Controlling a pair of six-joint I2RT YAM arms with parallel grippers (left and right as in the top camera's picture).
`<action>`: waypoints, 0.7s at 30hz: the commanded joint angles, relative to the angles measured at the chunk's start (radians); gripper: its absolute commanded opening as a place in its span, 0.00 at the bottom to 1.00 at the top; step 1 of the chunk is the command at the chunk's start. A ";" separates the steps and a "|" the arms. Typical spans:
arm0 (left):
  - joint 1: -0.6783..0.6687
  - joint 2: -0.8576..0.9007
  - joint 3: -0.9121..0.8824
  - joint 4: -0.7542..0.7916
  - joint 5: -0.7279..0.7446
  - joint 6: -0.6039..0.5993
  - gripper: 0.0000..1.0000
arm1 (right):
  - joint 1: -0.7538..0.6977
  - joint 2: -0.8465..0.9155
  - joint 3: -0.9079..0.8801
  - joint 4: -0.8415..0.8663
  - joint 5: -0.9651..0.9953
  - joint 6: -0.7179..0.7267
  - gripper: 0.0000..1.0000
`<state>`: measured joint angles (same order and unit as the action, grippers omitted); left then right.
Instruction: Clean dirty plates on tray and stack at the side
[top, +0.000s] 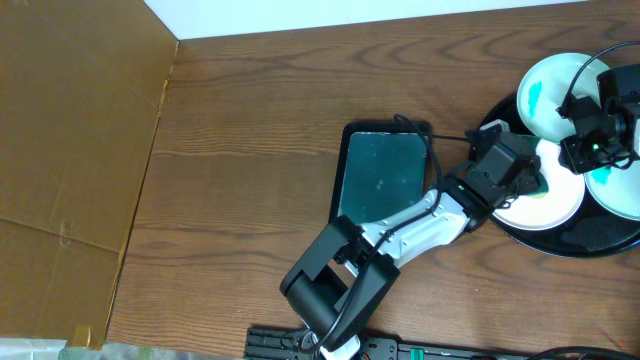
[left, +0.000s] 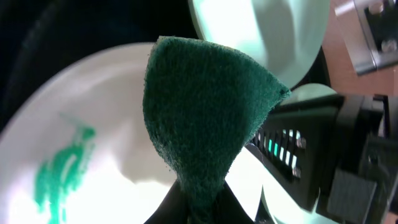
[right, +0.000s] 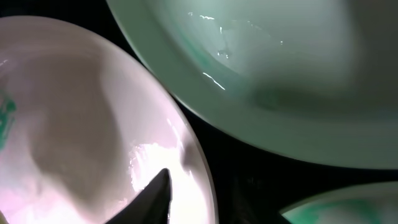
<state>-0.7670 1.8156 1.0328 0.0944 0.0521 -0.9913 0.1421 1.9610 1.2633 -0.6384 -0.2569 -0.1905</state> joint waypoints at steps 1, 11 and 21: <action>-0.026 0.024 0.005 0.016 -0.026 -0.017 0.07 | -0.018 0.016 0.008 -0.001 -0.026 -0.008 0.23; -0.040 0.077 0.005 0.043 -0.027 0.021 0.63 | -0.019 0.016 0.008 -0.004 -0.026 -0.005 0.21; -0.038 -0.051 0.005 0.045 -0.002 0.267 0.68 | -0.019 0.016 0.008 -0.009 -0.036 -0.005 0.22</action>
<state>-0.8082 1.8381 1.0328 0.1383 0.0532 -0.8448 0.1238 1.9636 1.2633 -0.6460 -0.2771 -0.1921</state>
